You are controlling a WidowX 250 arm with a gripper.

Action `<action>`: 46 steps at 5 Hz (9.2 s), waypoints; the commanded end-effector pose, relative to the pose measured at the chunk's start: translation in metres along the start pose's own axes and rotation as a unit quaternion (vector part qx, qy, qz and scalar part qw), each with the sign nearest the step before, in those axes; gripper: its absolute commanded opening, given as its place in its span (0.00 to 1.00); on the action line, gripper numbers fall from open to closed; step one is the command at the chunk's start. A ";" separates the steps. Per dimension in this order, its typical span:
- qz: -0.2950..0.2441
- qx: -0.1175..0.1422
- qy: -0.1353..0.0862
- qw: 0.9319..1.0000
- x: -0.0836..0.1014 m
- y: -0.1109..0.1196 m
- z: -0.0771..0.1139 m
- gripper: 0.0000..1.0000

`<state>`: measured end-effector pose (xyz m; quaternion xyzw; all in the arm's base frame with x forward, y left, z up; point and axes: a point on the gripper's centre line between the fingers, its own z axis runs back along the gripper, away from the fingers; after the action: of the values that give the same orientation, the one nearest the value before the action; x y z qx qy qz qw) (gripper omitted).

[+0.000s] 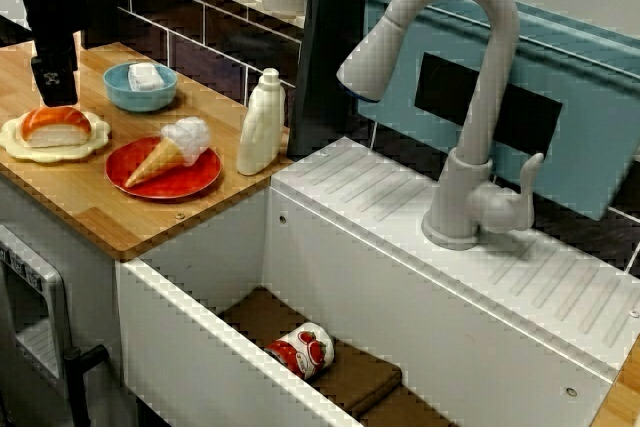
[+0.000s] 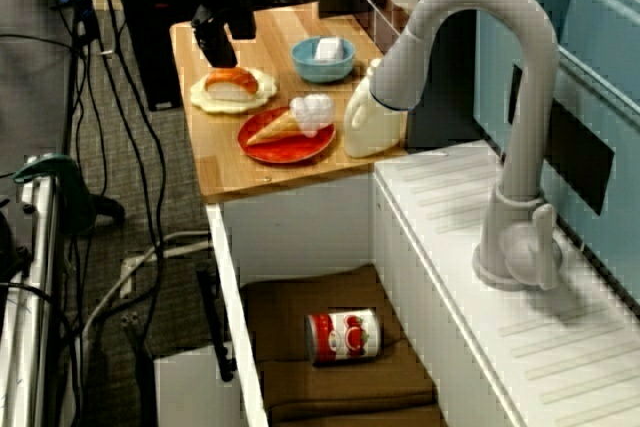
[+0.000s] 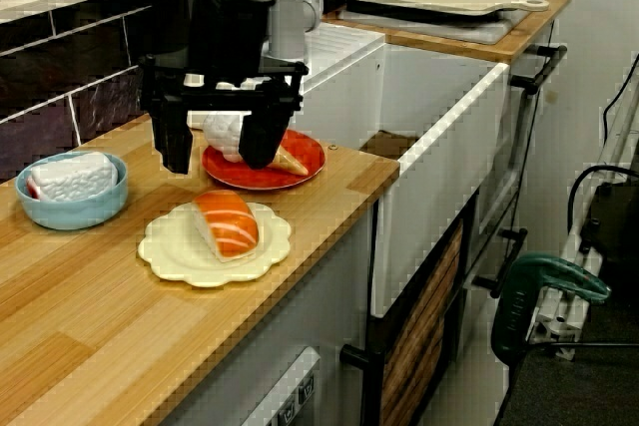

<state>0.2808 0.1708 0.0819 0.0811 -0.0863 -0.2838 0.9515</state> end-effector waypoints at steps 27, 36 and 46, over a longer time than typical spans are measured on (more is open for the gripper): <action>0.198 -0.049 -0.030 0.979 0.074 -0.038 0.024 1.00; 0.181 -0.080 -0.026 0.980 0.111 -0.031 -0.010 1.00; 0.206 -0.092 0.006 0.974 0.106 -0.032 -0.024 0.00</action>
<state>0.3467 0.0833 0.0466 -0.0365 -0.0417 -0.0837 0.9949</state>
